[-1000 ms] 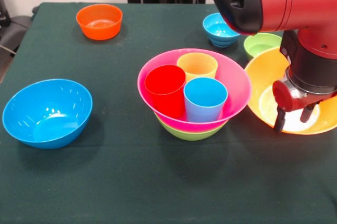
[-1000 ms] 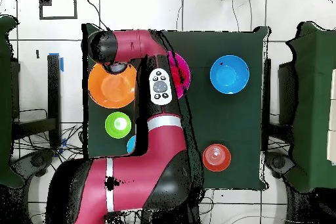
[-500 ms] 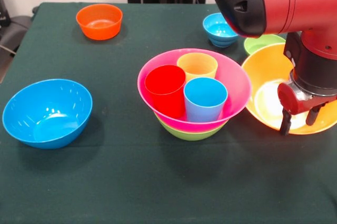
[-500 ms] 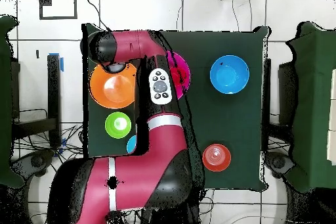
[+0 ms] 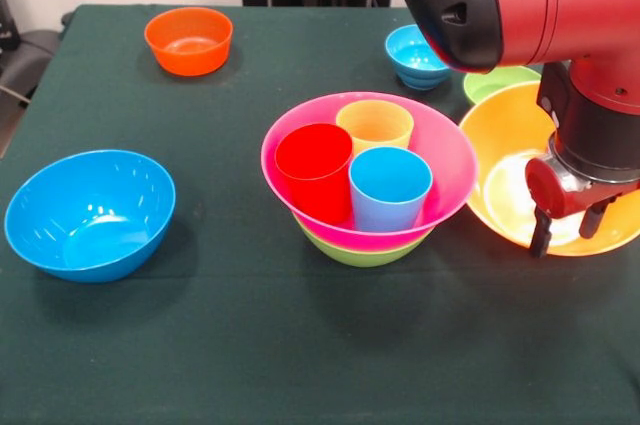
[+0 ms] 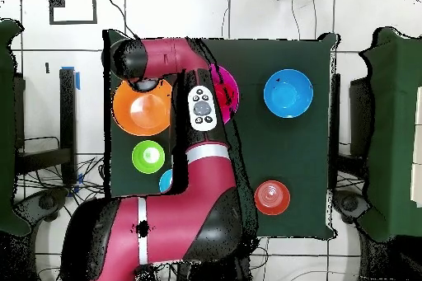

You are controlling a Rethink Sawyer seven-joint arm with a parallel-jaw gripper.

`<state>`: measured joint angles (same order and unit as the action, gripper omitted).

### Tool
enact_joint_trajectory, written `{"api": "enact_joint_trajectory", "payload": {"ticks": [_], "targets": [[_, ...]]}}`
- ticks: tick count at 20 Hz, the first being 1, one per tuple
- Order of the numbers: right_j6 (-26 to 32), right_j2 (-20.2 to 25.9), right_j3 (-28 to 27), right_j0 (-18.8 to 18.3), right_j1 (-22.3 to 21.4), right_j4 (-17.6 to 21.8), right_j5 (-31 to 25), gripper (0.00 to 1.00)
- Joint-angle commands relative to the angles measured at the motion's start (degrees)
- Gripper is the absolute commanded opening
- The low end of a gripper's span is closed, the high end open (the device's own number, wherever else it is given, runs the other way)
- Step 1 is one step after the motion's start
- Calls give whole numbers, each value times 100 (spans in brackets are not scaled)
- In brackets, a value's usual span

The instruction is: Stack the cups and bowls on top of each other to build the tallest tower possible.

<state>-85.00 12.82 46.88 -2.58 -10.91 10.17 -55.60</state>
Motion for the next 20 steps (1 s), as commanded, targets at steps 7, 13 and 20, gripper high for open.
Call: {"api": "enact_joint_trajectory", "payload": {"ticks": [7,13,20], "targets": [[1472,544,511,-126,86,305,-558,100],[1234,531,338,-61,98,206,-805,100],[1320,606,-18,-99,108,129,-1475,100]]}}
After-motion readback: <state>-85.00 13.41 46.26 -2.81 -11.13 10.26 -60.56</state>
